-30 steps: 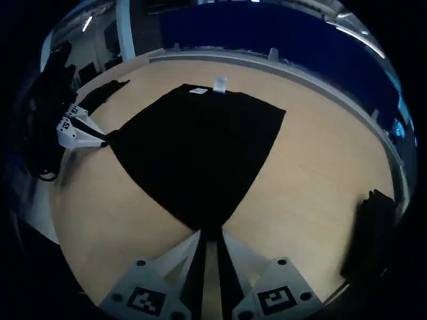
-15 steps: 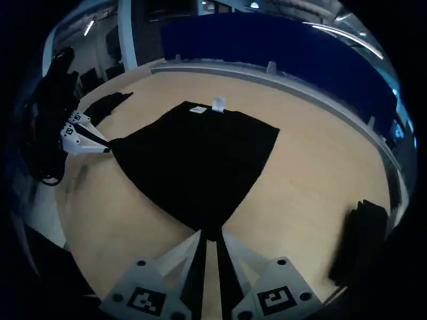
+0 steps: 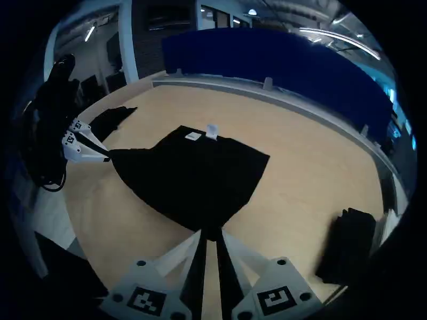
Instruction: Fold towel
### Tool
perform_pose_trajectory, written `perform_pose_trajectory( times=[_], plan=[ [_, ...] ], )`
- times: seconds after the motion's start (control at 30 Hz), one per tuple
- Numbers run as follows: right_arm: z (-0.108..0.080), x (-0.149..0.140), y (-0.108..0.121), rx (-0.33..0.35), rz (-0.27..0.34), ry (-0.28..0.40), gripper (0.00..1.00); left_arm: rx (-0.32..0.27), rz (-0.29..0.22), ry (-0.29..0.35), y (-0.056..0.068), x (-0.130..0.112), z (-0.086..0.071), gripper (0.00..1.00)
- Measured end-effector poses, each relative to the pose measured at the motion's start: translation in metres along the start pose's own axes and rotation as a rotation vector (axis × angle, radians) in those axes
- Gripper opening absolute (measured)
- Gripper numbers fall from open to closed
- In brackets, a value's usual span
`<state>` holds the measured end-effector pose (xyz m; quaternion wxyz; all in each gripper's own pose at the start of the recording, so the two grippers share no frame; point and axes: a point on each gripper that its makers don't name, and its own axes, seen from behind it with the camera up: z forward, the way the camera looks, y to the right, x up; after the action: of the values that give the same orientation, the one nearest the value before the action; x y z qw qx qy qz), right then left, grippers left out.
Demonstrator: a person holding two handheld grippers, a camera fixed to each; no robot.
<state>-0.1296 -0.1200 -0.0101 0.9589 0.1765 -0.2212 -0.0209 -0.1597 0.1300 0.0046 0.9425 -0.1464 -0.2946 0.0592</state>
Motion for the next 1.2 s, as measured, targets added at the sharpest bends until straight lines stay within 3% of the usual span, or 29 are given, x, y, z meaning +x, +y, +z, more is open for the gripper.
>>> perform_pose_trajectory(
  times=[0.4, 0.67, 0.87, 1.2],
  plan=[
    [-0.023, 0.004, -0.006, 0.003, 0.001, 0.004, 0.12, -0.013, 0.046, -0.04, 0.013, -0.001, -0.02, 0.07],
    [-0.016, 0.011, -0.003, 0.005, 0.007, 0.007, 0.12, -0.013, 0.045, -0.068, 0.01, -0.002, -0.015, 0.07],
    [-0.006, 0.026, 0.008, -0.002, -0.002, 0.011, 0.12, -0.012, 0.036, -0.072, -0.001, 0.013, -0.01, 0.08],
    [0.027, 0.057, 0.041, -0.018, 0.001, 0.013, 0.12, -0.004, 0.051, -0.082, -0.036, 0.047, 0.016, 0.08]
  ],
)
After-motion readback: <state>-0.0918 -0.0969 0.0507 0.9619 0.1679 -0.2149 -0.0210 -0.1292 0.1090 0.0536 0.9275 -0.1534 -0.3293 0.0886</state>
